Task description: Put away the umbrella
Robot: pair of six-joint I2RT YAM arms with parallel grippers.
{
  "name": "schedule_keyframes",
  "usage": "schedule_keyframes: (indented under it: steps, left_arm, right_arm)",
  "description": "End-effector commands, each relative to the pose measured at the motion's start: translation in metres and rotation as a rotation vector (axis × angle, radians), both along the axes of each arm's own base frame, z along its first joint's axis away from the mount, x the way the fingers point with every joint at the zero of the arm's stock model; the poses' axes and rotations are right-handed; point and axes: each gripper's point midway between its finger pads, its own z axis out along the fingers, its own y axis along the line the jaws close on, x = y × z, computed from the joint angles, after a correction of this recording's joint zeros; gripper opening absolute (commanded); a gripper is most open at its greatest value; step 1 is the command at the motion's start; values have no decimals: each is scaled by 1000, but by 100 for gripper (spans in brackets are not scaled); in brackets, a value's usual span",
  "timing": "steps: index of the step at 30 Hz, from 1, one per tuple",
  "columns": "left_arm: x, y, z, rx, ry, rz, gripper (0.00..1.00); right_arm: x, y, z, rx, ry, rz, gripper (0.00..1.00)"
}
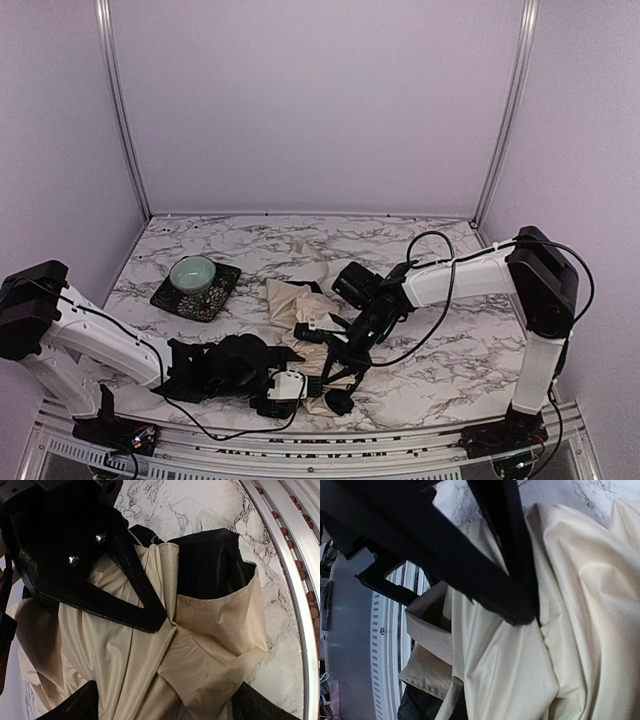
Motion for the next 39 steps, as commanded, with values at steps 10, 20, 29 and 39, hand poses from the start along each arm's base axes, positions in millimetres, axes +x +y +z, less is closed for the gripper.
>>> schedule_keyframes:
  steps: [10,20,29,39]
  left_arm:
    - [-8,-6,-5,-39,160,-28,24]
    - [-10,-6,12,-114,577,35,5]
    - [-7,-6,8,-50,1031,156,0]
    - [2,-11,-9,-33,1277,199,0]
  right_arm:
    - [3,6,60,134,-51,-27,57]
    - [45,-31,120,231,-517,-322,99]
    - [-15,-30,122,515,-1103,-71,100]
    - [21,-4,43,270,-1225,34,100]
